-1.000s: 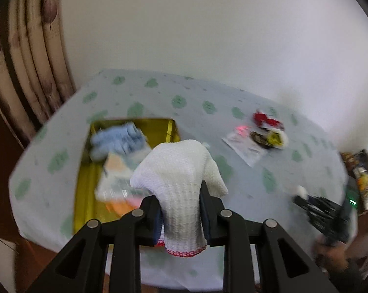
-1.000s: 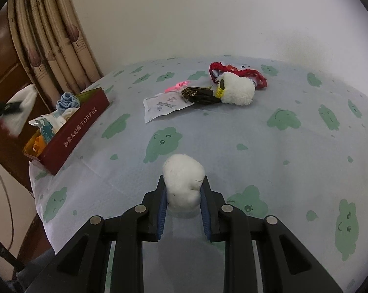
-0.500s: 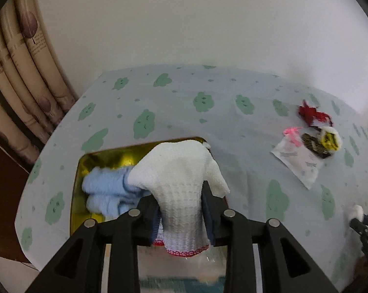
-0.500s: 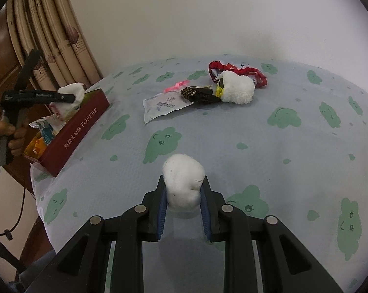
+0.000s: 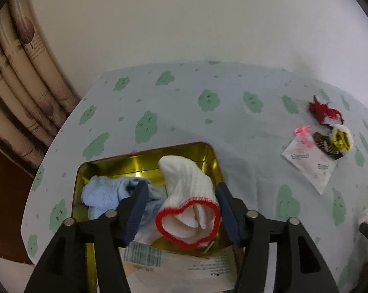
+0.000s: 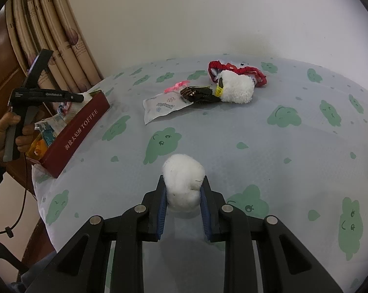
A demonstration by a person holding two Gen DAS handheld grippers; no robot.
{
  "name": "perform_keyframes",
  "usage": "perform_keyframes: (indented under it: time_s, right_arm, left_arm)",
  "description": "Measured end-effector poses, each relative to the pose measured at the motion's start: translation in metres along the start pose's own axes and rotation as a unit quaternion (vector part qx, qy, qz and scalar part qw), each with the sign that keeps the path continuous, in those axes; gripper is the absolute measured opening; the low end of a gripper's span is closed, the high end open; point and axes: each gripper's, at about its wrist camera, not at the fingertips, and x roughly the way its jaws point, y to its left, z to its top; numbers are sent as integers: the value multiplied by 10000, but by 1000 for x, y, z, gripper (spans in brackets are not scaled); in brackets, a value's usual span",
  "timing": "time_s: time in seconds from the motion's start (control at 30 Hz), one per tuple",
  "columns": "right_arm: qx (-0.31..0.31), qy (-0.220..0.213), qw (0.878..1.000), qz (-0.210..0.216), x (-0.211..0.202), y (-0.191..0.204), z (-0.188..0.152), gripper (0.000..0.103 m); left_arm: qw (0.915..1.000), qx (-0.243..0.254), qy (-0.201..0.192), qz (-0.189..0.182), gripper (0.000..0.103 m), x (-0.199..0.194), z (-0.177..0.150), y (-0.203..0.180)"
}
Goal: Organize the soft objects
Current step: 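Release the white glove into the gold tin with the left tool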
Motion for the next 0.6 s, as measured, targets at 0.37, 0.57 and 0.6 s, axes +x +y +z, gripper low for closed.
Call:
perform_keyframes:
  time_s: [0.37,0.57,0.6]
  right_arm:
    - [39,68,10000,-14,2,-1,0,23]
    - [32,112,9999,-19,3,-1,1,23]
    - [18,153,9999,-15,4,0,2,23]
  left_arm:
    - [9872,-1487,-538,-216,59,-59,-35,38]
    - [9764,-1898,-978,323,59,-120,-109,42]
    - [9745,-1966,-1007,399,59,-126,-123,44]
